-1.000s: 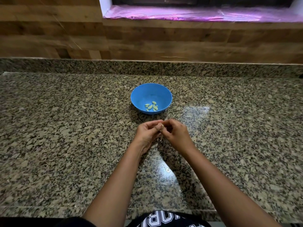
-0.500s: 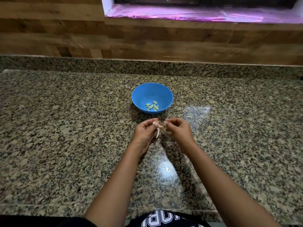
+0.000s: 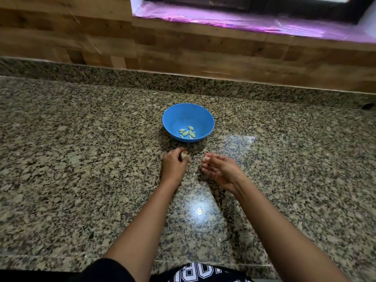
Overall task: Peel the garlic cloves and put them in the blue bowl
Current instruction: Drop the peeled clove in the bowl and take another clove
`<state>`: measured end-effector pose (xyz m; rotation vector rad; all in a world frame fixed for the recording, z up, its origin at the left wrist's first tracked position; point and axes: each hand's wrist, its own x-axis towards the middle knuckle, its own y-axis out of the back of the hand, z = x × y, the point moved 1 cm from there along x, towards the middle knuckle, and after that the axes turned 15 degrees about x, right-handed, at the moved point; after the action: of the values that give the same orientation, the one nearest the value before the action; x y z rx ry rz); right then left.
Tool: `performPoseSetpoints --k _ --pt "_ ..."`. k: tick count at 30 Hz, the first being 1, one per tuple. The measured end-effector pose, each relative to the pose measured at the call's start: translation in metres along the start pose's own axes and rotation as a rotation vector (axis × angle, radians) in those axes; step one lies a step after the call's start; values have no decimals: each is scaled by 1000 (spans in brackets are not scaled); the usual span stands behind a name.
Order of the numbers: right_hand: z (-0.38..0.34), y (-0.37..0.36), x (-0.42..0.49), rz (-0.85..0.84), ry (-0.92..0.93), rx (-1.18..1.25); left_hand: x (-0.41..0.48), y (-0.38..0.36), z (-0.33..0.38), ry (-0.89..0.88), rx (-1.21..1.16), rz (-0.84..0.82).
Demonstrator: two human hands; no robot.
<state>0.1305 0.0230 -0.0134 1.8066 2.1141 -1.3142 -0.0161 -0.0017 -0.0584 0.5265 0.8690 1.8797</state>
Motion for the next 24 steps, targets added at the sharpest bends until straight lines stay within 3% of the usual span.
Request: performPoseSetpoints --k 9,14,18,24 --pt "-2 0 -7 36 197 -446 -22 4 1 -63 40 56" --pt "-4 13 -16 59 370 -1062 -45 -5 -1 -192 164 101" --pt "-1 14 -18 14 452 -1453 -62 -18 -4 -266 245 8" --pt "8 12 -18 -142 635 -1852 -65 -21 -7 -304 360 -6"
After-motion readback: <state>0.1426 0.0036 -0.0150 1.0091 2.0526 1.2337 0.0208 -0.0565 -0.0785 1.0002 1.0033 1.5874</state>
